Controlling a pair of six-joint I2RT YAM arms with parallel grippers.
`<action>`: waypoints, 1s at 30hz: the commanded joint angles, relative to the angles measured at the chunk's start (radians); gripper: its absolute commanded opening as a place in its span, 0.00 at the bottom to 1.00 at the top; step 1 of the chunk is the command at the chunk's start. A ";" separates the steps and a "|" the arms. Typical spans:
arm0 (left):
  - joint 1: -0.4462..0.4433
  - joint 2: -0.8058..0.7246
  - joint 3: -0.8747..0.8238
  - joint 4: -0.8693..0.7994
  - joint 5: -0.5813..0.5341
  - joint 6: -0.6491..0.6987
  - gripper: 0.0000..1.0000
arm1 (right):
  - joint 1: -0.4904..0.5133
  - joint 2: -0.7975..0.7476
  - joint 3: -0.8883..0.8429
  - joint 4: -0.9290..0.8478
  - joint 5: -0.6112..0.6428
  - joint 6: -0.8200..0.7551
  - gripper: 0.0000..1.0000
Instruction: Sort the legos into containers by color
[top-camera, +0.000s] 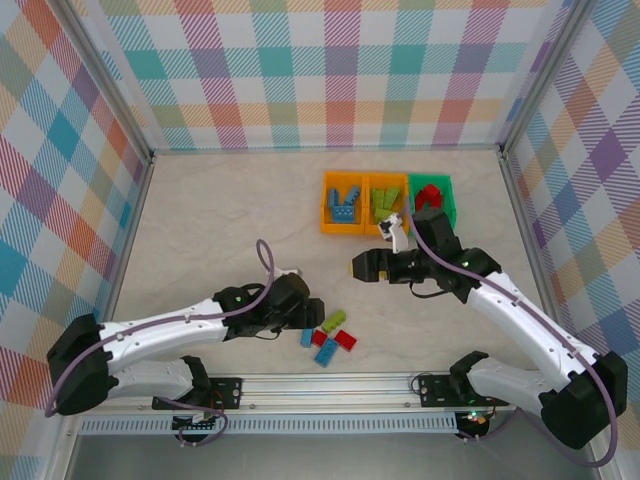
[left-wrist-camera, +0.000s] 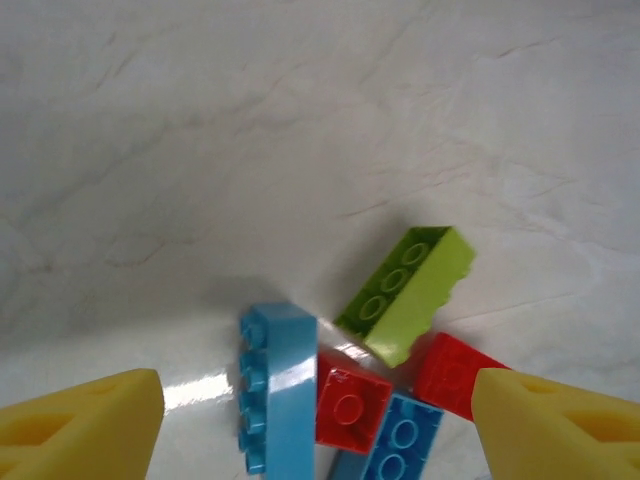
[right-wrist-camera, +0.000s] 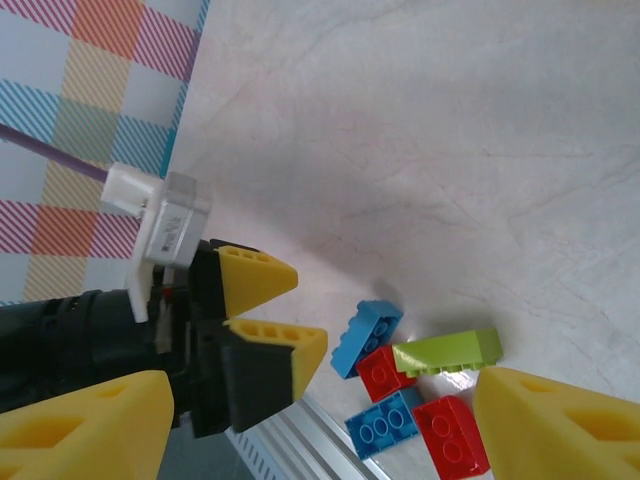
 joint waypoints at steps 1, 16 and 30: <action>-0.031 0.051 0.033 -0.086 -0.021 -0.114 0.76 | 0.005 0.004 -0.015 -0.011 -0.017 -0.003 0.79; -0.059 0.241 0.032 -0.005 -0.039 -0.121 0.40 | 0.006 -0.005 -0.027 -0.011 0.003 0.021 0.74; -0.050 0.154 0.155 -0.137 -0.265 0.009 0.10 | 0.015 -0.006 -0.024 -0.001 -0.060 0.017 0.76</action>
